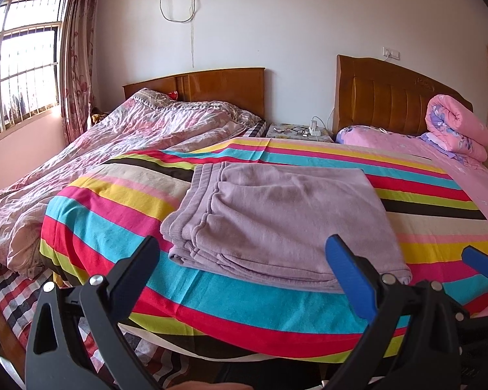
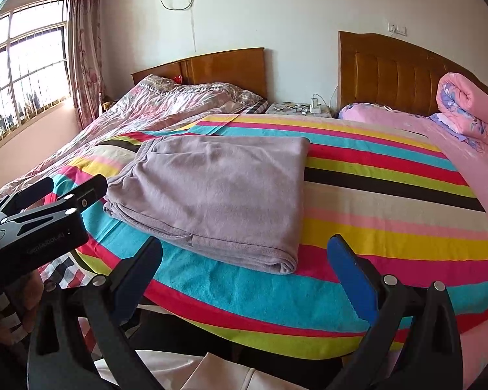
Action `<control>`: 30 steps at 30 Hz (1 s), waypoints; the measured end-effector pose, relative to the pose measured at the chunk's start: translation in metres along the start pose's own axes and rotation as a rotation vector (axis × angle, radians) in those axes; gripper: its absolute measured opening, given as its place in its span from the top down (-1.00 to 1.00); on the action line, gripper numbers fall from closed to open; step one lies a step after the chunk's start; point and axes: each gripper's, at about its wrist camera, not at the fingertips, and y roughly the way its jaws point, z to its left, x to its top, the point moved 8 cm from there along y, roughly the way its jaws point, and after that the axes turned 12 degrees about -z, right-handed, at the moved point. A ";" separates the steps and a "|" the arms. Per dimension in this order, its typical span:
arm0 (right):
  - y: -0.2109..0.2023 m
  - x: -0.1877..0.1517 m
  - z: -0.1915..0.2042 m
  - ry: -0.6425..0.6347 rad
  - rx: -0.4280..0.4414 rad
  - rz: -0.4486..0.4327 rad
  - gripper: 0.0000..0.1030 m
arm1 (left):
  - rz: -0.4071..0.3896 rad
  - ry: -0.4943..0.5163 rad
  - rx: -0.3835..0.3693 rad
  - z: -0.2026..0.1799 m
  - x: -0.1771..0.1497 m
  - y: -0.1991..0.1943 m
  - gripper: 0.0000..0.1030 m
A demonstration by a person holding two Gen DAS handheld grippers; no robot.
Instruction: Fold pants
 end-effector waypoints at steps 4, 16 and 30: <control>0.000 0.000 0.000 -0.002 0.002 -0.001 -0.91 | -0.001 0.001 0.000 0.000 0.000 0.000 -0.97; -0.001 -0.001 0.001 -0.001 0.005 -0.002 -0.91 | 0.000 0.003 0.009 0.001 0.000 0.001 -0.97; 0.001 0.000 -0.001 0.004 0.016 0.001 -0.91 | 0.020 -0.013 0.011 0.004 -0.004 0.003 -0.97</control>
